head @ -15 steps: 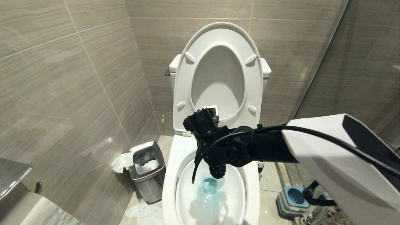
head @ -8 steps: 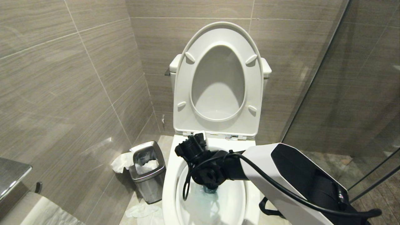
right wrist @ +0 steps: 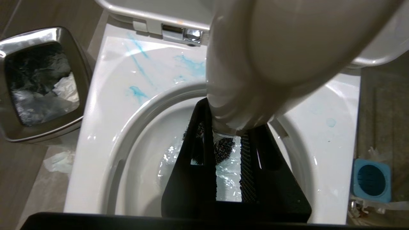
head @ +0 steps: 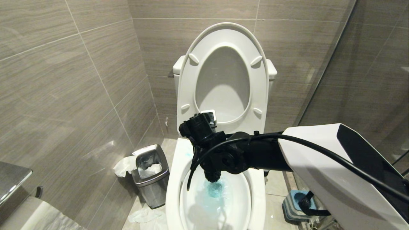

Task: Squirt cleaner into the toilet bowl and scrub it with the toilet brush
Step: Scrub the toilet bowl

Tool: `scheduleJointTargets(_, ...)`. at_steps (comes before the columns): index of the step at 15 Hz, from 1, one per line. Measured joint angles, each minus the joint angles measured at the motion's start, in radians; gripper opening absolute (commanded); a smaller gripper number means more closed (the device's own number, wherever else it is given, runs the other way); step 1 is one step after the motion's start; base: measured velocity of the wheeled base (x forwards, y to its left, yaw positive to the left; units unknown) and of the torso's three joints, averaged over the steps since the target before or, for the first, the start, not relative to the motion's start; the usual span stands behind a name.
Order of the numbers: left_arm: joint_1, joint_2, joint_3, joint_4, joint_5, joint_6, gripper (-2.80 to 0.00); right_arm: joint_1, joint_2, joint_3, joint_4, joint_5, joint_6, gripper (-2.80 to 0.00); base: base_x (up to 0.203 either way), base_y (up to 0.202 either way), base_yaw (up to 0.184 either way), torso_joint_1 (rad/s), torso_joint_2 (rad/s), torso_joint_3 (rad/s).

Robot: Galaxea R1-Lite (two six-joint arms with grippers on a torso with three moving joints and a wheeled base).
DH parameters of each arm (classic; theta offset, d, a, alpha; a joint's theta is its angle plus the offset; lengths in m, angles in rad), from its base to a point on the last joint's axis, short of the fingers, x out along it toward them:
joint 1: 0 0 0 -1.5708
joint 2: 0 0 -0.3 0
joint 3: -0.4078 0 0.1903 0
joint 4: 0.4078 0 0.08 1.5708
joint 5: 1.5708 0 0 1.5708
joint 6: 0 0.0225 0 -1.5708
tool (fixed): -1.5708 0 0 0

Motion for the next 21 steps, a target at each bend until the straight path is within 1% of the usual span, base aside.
scheduleJointTargets(3, 0.000, 0.000, 0.000, 0.000, 0.000, 0.001, -2.80, 0.003, 0.033, 0.005, -0.003, 0.010, 0.023, -2.80, 0.000, 0.000, 0.000, 0.000, 0.00, 0.000)
scheduleJointTargets(9, 0.000, 0.000, 0.000, 0.000, 0.000, -0.001, -2.80, 0.003, 0.223, -0.078, -0.001, 0.024, 0.042, -2.80, 0.000, 0.000, 0.000, 0.000, 0.00, 0.000)
scheduleJointTargets(12, 0.000, 0.000, 0.000, 0.000, 0.000, 0.000, -2.80, 0.020, 0.191, -0.059, 0.003, 0.022, 0.044, -2.80, 0.000, 0.000, 0.000, 0.000, 0.00, 0.000)
scheduleJointTargets(16, 0.000, 0.000, 0.000, 0.000, 0.000, 0.000, -2.80, 0.085, -0.011, 0.081, 0.000, 0.019, 0.054, -2.80, 0.000, 0.000, 0.000, 0.000, 0.00, 0.000)
scheduleJointTargets(18, 0.000, 0.000, 0.000, 0.000, 0.000, 0.000, -2.80, 0.118, -0.135, 0.202, -0.001, 0.006, 0.067, -2.80, 0.000, 0.000, 0.000, 0.000, 0.00, 0.000)
scheduleJointTargets(19, 0.000, 0.000, 0.000, 0.000, 0.000, 0.000, -2.80, 0.128, -0.182, 0.264, -0.002, 0.003, 0.079, -2.80, 0.000, 0.000, 0.000, 0.000, 0.00, 0.000)
scheduleJointTargets(21, 0.000, 0.000, 0.000, 0.000, 0.000, 0.000, -2.80, 0.136, -0.242, 0.366, -0.002, 0.000, 0.128, -2.80, 0.000, 0.000, 0.000, 0.000, 0.00, 0.000)
